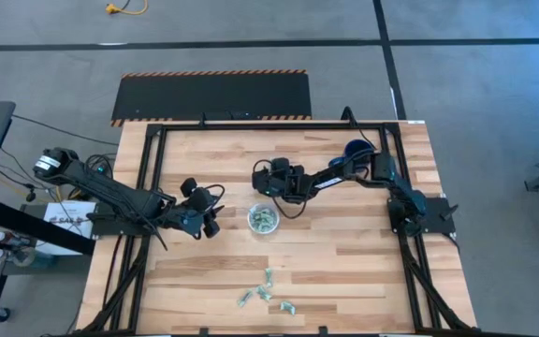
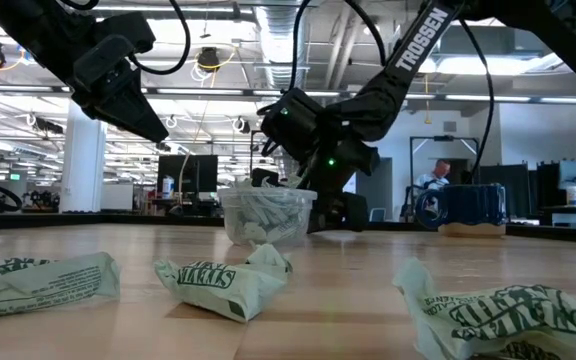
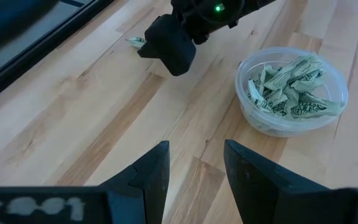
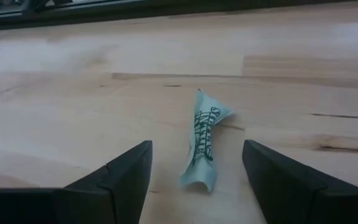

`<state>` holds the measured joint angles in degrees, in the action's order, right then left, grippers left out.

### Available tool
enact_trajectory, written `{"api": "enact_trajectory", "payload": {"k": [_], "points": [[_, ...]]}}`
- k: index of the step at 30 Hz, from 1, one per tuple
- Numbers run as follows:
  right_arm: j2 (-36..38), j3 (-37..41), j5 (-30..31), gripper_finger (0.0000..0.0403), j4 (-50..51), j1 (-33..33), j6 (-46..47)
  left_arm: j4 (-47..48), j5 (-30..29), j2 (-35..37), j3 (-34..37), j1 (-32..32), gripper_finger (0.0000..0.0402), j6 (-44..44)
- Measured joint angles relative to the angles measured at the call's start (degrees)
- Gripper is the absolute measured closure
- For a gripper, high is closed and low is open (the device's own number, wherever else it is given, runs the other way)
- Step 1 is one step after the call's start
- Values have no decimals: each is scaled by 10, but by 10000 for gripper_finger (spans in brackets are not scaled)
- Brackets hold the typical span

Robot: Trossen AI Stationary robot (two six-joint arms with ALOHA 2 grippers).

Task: Pick and place items into bin
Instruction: Put the stevia packet into the transparent bin

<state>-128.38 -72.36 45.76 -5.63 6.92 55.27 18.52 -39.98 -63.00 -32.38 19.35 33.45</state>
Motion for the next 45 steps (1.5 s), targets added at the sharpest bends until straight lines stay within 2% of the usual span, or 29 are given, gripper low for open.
{"api": "enact_trajectory", "payload": {"k": [5,14,20,30,38,45], "points": [[-1,1,2,187,-2,0,0,0,0,0,0,0,258,0],[-2,1,0,321,-1,0,-2,0,-2,0,0,0,258,0],[-2,2,-4,389,-5,-2,-35,0,-2,0,0,0,258,0],[17,2,-1,397,-5,-27,-129,0,-2,0,0,0,258,-1],[96,2,37,397,31,-63,-205,1,-2,0,0,0,258,-1],[183,1,-7,398,107,-118,-315,1,-2,0,0,0,258,-1]]}}
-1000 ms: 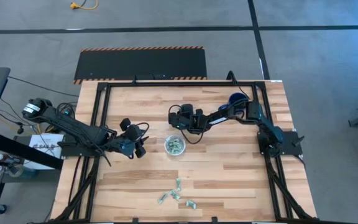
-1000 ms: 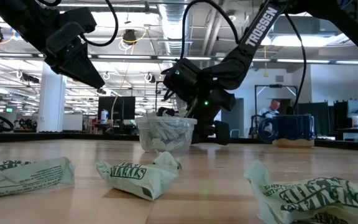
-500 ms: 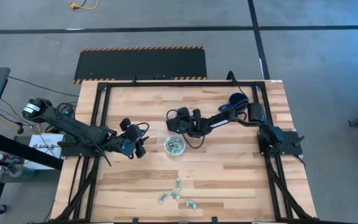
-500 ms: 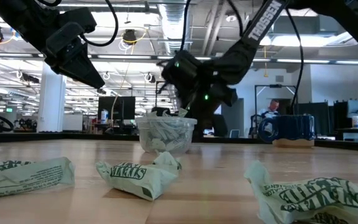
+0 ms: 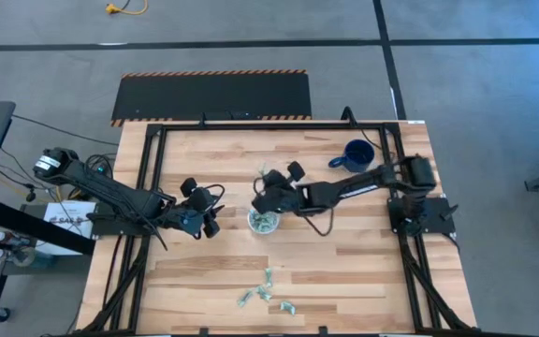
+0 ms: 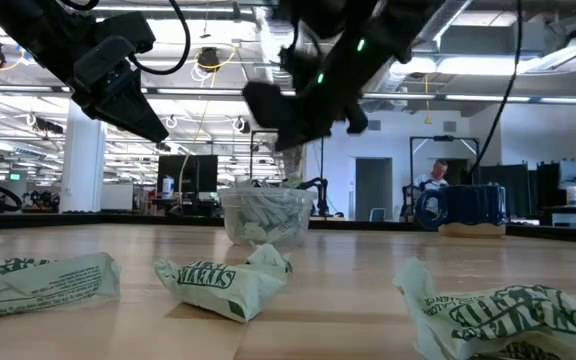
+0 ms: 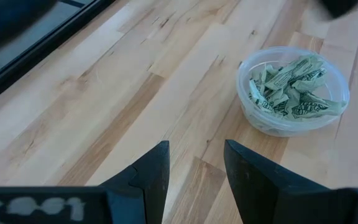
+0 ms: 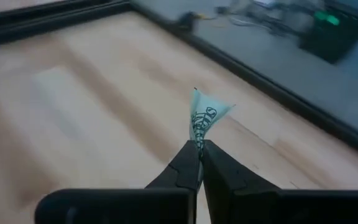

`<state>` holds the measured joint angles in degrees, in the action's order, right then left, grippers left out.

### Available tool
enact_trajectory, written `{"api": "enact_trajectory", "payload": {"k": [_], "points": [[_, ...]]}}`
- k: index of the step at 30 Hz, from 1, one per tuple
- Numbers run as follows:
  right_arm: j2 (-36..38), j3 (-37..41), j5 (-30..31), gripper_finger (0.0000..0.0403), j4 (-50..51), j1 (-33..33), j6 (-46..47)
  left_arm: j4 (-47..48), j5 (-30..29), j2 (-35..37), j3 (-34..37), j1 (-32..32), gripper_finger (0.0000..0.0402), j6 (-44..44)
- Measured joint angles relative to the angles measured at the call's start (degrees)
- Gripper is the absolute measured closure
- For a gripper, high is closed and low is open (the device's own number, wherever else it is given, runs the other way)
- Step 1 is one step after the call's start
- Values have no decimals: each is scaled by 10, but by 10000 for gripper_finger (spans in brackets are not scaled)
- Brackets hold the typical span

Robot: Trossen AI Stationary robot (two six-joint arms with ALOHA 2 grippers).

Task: Pick and place items into bin
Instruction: Put the stevia packet into the transparent bin

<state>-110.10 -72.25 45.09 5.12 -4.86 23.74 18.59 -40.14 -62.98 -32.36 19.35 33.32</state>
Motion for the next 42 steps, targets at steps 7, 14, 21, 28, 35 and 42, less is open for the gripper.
{"api": "enact_trajectory", "payload": {"k": [7,14,21,28,35,42], "points": [[63,0,-132,401,88,-50,-160,0,0,0,0,0,258,-1],[78,0,-331,399,98,-69,-163,0,0,0,0,0,258,-3],[77,0,-342,394,136,-71,-131,0,0,0,0,0,258,-2],[77,0,-345,397,140,-54,-118,0,-7,0,0,0,258,-2],[77,4,-348,395,146,-28,-65,0,-8,0,0,0,258,1],[76,34,-363,393,139,-29,-53,0,-12,0,0,0,258,1]]}}
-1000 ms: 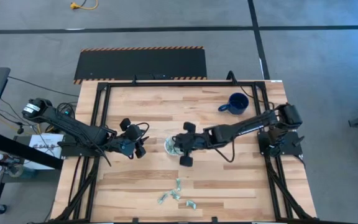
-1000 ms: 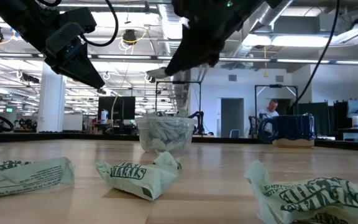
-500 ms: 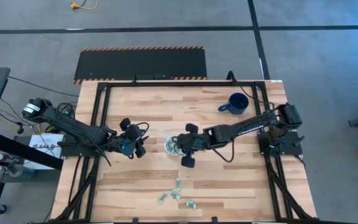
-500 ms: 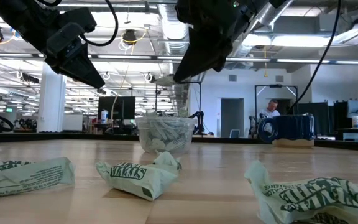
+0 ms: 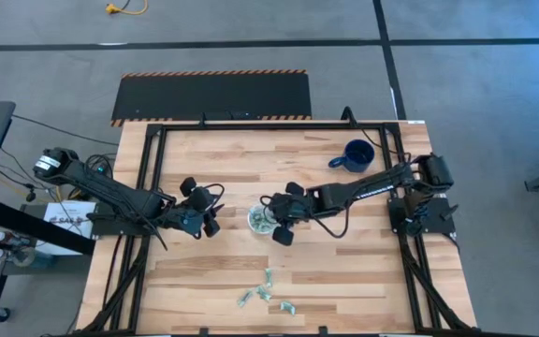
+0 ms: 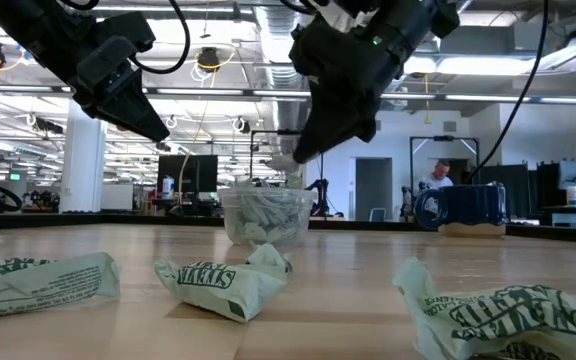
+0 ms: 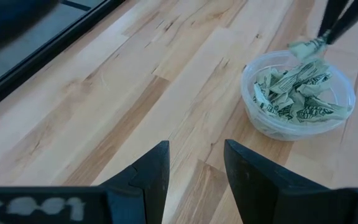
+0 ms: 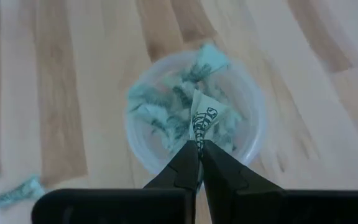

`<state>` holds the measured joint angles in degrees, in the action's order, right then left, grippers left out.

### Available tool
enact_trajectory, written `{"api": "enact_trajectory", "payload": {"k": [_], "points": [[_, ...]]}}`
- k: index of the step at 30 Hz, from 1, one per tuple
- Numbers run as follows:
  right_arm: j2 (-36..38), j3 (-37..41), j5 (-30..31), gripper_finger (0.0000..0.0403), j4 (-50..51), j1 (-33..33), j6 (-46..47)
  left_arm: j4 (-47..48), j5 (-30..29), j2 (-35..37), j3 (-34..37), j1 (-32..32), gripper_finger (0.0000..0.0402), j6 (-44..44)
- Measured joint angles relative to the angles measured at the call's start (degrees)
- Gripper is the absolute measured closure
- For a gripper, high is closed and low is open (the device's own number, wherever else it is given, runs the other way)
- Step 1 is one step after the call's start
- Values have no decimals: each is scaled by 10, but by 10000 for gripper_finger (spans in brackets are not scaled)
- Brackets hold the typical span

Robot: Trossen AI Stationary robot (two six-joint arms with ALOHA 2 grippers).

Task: Pick and place items into bin
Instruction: Put the stevia packet into the transparent bin

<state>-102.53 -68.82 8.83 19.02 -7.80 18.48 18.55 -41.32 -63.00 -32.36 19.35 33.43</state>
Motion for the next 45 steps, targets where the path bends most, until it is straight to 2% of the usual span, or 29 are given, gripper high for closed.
{"api": "enact_trajectory", "payload": {"k": [3,9,21,24,31,39,45], "points": [[0,0,8,390,-25,-1,-4,0,0,0,0,0,258,0],[-5,0,-14,369,-26,-1,-4,0,-1,0,0,0,258,0],[-9,-1,-13,283,-40,1,-19,0,-1,0,0,0,258,0],[-9,-18,-4,269,-3,2,-20,0,-1,0,0,0,258,-1],[7,-37,95,269,149,-16,4,-6,10,0,0,0,258,-21],[75,-36,264,294,333,-103,133,-129,167,0,0,28,258,-108],[139,55,324,301,340,-173,268,-225,218,-32,0,74,258,-139]]}}
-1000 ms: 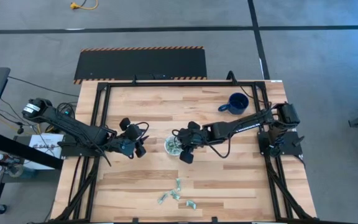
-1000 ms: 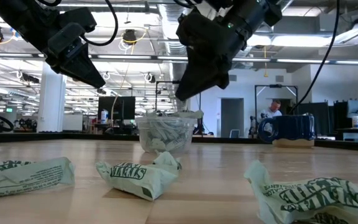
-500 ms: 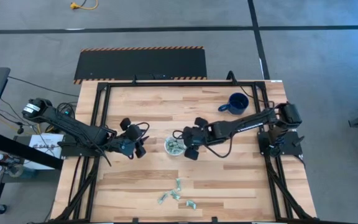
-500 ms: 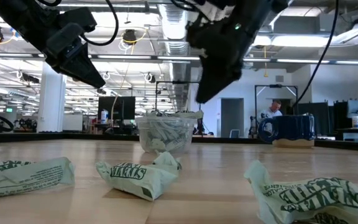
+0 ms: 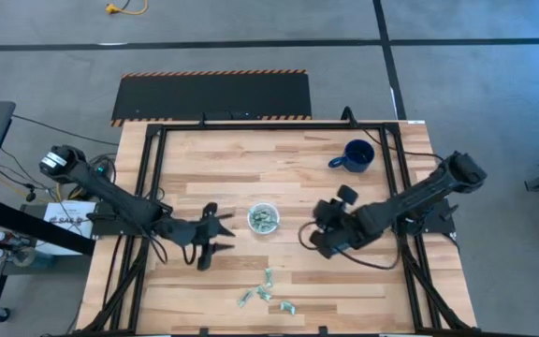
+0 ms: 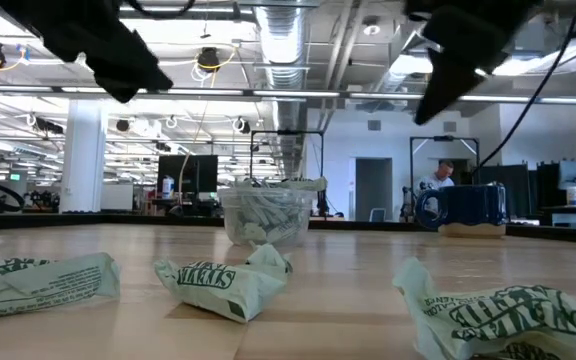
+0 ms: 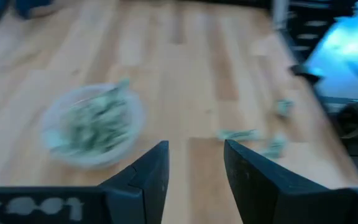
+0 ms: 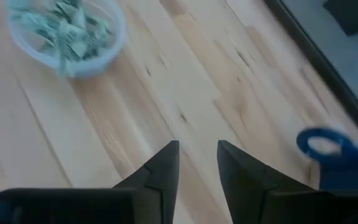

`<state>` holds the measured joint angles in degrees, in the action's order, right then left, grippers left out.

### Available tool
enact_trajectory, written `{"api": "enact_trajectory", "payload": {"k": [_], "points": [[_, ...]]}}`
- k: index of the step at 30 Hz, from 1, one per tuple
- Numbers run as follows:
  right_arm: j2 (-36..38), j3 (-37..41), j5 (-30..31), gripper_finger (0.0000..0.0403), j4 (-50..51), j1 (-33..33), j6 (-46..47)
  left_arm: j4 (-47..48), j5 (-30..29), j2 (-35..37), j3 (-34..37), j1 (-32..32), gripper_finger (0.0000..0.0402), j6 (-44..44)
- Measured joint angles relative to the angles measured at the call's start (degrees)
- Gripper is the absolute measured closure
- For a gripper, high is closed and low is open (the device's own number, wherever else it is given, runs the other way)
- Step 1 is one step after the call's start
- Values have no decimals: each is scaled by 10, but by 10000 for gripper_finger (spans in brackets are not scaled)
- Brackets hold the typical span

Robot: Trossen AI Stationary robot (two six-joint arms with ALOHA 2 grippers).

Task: Pick and place items into bin
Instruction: Put the stevia packet into the transparent bin

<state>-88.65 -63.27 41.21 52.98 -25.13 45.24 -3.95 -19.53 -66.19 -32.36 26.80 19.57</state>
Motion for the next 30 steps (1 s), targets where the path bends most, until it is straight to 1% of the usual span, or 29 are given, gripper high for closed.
{"api": "enact_trajectory", "payload": {"k": [3,5,7,9,11,14,16,20,23,25,27,30], "points": [[27,64,25,301,-34,-29,45,-61,45,-31,0,9,258,-13],[43,99,27,301,-79,-43,47,-110,88,-50,0,9,258,-21],[58,128,28,301,-129,-54,28,-135,115,-68,-8,10,258,-25],[73,153,29,301,-191,-60,-14,-124,117,-88,-29,11,258,-21],[85,174,30,301,-245,-59,-59,-79,115,-112,-60,17,258,1],[105,199,31,301,-302,-41,-111,28,117,-161,-131,35,258,38],[111,205,37,301,-307,-23,-122,110,111,-196,-188,49,258,62],[111,205,54,301,-307,11,-131,279,80,-282,-312,77,258,106],[105,205,54,301,-312,32,-138,354,65,-341,-389,91,258,126],[106,205,54,301,-314,42,-138,390,62,-377,-427,95,258,141],[106,205,54,301,-318,49,-138,420,62,-409,-456,97,258,164],[106,205,54,301,-326,55,-139,456,81,-448,-489,97,258,206]]}}
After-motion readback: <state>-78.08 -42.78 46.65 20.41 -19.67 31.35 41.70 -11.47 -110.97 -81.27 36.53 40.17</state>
